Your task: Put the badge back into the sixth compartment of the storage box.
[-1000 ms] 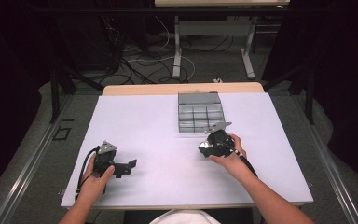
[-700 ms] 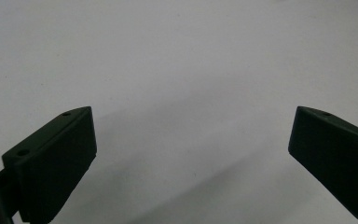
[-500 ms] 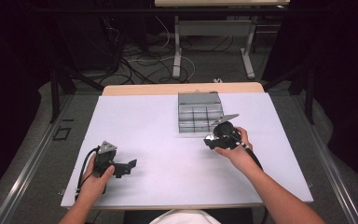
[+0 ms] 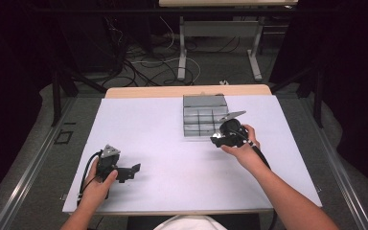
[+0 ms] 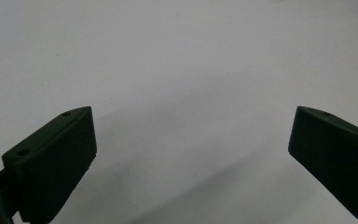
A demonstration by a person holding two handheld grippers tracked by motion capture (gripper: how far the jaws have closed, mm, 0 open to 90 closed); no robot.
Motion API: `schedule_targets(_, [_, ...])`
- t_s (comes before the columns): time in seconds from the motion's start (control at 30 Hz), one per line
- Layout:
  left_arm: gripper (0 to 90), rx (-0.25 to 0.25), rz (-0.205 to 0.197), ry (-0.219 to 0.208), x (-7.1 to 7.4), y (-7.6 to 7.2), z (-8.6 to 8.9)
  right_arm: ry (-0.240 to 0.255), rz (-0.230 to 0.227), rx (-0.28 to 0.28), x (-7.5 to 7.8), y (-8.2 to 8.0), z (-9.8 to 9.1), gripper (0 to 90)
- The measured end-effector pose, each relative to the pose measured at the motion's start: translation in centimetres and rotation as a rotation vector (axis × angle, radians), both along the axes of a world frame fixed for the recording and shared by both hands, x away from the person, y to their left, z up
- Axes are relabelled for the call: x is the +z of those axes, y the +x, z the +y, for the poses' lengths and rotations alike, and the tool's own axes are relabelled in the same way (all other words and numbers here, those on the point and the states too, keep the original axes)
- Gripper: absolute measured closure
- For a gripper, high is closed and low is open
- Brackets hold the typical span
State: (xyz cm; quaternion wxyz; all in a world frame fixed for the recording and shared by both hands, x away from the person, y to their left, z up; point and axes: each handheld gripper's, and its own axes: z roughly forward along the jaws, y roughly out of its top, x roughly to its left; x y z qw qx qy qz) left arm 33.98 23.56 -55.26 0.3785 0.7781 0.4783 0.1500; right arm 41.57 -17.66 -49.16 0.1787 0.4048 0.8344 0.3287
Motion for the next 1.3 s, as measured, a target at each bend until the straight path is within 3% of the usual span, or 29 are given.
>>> schedule_targets(0.67, [1.5,0.000,-0.003,0.002,-0.1,0.1,0.0,0.009,-0.011,-0.067,0.2,2.4,0.0,46.5])
schedule_targets(1.3, [1.7,-0.001,-0.006,0.006,0.0,-0.1,0.1,0.015,-0.021,-0.144,-0.8,4.7,-0.6,46.5])
